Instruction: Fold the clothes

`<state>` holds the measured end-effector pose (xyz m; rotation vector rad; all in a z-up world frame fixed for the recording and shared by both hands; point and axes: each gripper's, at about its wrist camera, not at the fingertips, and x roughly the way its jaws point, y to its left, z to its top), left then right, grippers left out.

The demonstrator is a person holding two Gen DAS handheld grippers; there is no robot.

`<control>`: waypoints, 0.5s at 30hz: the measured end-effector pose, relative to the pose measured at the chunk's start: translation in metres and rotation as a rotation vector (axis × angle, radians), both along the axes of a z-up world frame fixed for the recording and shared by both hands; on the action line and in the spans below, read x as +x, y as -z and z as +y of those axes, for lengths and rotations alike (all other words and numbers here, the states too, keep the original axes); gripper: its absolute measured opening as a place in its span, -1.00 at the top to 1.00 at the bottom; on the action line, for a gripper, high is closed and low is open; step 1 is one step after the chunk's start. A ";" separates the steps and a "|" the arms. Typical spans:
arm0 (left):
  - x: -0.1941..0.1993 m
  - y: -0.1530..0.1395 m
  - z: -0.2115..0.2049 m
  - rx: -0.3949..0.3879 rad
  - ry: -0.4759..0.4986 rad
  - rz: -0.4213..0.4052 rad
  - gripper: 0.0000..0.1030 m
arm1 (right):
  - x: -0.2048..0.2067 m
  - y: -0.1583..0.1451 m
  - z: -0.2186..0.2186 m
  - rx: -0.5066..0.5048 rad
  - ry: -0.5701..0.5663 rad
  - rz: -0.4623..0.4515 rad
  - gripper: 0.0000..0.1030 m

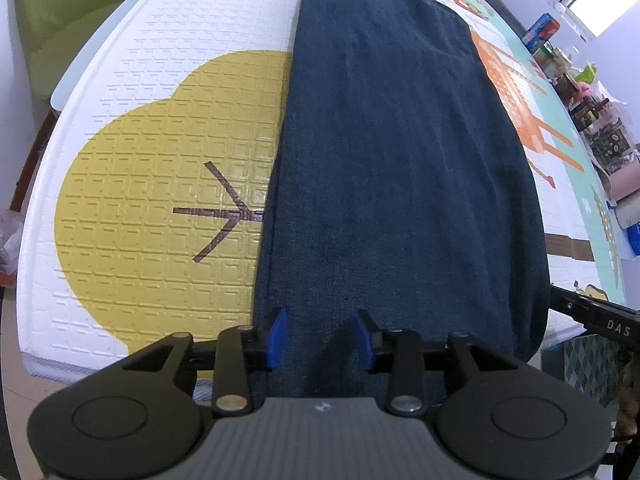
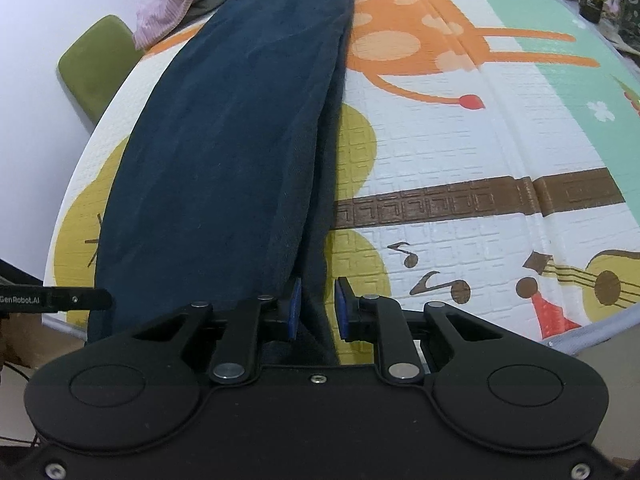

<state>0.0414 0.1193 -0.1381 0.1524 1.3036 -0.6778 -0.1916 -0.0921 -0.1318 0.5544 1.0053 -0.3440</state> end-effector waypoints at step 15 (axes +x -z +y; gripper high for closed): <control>0.002 0.007 -0.009 -0.011 0.008 0.008 0.16 | 0.017 0.016 0.012 -0.030 -0.018 0.070 0.37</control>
